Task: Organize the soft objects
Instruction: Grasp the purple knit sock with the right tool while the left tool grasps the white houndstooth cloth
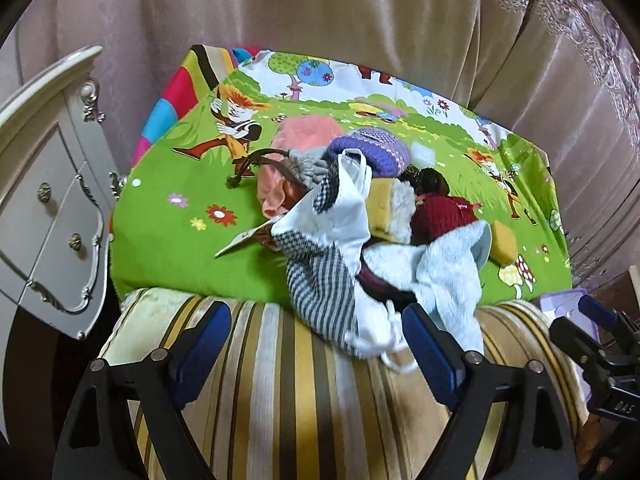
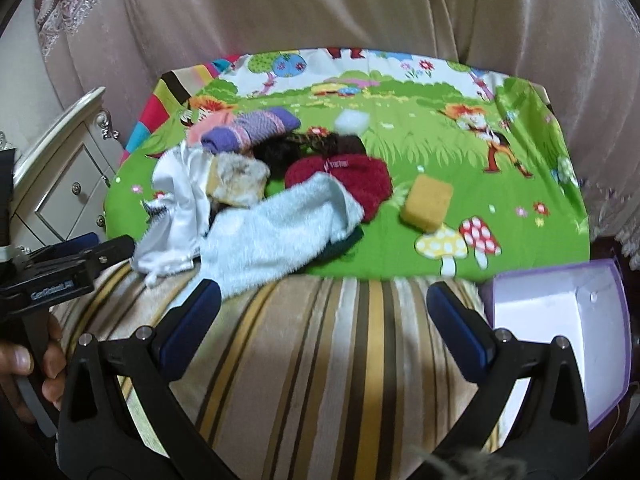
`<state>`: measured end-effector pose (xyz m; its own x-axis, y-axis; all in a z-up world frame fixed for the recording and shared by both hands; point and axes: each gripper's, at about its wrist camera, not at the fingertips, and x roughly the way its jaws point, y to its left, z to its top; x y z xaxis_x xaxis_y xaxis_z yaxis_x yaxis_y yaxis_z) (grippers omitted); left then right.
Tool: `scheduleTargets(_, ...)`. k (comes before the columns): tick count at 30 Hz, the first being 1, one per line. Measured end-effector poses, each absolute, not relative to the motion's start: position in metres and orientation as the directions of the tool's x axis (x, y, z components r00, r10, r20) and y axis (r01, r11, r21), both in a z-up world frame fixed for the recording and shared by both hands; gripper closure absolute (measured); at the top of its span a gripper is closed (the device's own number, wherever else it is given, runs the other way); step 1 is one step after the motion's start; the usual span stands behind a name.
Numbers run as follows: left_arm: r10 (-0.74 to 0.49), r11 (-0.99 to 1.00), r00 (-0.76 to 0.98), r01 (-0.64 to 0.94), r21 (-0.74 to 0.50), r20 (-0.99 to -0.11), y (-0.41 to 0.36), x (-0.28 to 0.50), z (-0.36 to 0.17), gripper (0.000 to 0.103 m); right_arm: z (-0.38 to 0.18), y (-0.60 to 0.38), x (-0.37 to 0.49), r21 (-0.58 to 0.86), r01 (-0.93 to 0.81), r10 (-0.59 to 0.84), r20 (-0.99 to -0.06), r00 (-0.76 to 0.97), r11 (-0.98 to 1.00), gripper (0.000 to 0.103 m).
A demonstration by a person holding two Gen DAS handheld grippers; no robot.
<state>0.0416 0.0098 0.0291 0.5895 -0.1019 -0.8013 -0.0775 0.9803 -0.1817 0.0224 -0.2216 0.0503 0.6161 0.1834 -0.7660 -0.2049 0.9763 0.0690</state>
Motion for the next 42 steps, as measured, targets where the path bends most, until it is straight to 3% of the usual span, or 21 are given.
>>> scheduleTargets(10, -0.133, 0.972, 0.509, -0.102, -0.213, -0.851, 0.019, 0.086, 0.011, 0.02, 0.067, -0.2, 0.079, 0.007, -0.266, 0.186, -0.734, 0.653, 0.964, 0.0)
scheduleTargets(19, -0.147, 0.967, 0.444, -0.124, -0.223, -0.884, 0.027, 0.113, -0.008, 0.023, 0.058, -0.171, 0.139, 0.137, -0.325, 0.306, -0.774, 0.554, 0.936, 0.0)
scheduleTargets(22, -0.158, 0.964, 0.423, -0.131, -0.233, -0.892, 0.029, 0.121, -0.016, 0.029, 0.056, -0.158, 0.156, 0.148, -0.322, 0.31, -0.78, 0.543, 0.935, 0.001)
scheduleTargets(25, -0.185, 0.957, 0.402, -0.134, -0.258, -0.897, 0.031, 0.125, -0.025, 0.042, 0.048, -0.146, 0.174, 0.195, -0.322, 0.344, -0.788, 0.511, 0.926, 0.002)
scheduleTargets(27, -0.203, 0.953, 0.392, -0.132, -0.273, -0.897, 0.031, 0.128, -0.028, 0.056, 0.041, -0.141, 0.187, 0.245, -0.308, 0.373, -0.792, 0.483, 0.919, 0.011)
scheduleTargets(32, -0.213, 0.95, 0.401, -0.129, -0.285, -0.891, 0.033, 0.126, -0.032, 0.077, 0.025, -0.13, 0.216, 0.335, -0.257, 0.418, -0.797, 0.436, 0.906, 0.018)
scheduleTargets(41, -0.212, 0.949, 0.43, -0.125, -0.29, -0.877, 0.036, 0.11, -0.033, 0.084, 0.006, -0.117, 0.253, 0.354, -0.216, 0.414, -0.81, 0.415, 0.91, 0.023)
scheduleTargets(42, -0.212, 0.949, 0.432, -0.125, -0.291, -0.876, 0.036, 0.11, -0.033, 0.084, 0.004, -0.115, 0.256, 0.351, -0.214, 0.41, -0.812, 0.416, 0.912, 0.03)
